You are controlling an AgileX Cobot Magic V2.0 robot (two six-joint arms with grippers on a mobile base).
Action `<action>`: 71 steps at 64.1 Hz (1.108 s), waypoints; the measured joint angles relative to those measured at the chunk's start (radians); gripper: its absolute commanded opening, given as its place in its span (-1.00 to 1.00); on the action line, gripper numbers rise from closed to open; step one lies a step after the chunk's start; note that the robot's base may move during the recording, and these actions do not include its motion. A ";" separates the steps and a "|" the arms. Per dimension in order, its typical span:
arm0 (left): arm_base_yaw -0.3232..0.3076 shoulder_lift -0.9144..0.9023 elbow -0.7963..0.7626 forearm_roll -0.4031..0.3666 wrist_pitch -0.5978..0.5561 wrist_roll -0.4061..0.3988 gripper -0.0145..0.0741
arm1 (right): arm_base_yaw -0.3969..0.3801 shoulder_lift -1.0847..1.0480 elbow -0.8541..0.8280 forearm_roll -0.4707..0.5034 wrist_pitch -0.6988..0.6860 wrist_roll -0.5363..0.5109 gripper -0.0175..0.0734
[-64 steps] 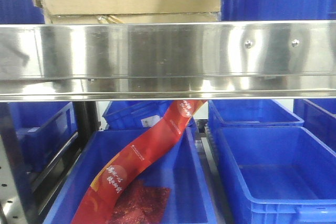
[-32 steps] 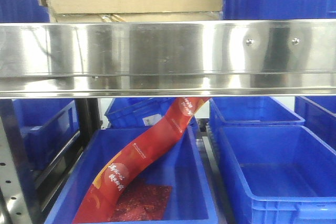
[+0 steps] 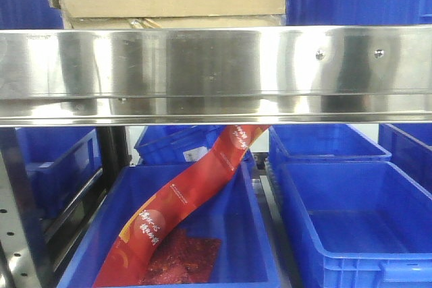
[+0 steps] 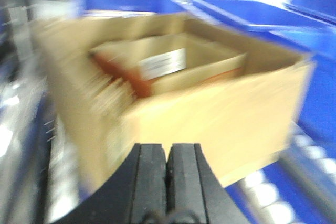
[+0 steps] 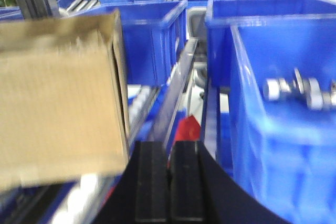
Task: Stack two boxes on right shelf middle
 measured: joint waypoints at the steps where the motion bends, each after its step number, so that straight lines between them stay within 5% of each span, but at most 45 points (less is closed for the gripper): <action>1: 0.006 -0.014 0.019 -0.007 -0.007 0.000 -0.88 | -0.005 -0.013 0.012 0.000 -0.004 0.000 -0.97; 29: 0.040 -0.525 0.487 -0.007 -0.075 0.000 -0.88 | -0.036 -0.449 0.351 0.007 -0.020 0.000 -0.97; 47: 0.040 -0.687 0.511 -0.007 -0.088 0.000 -0.88 | -0.036 -0.674 0.355 0.011 0.018 0.000 -0.97; 71: 0.040 -0.708 0.511 -0.007 -0.094 0.000 -0.88 | -0.036 -0.707 0.355 0.011 0.020 0.000 -0.97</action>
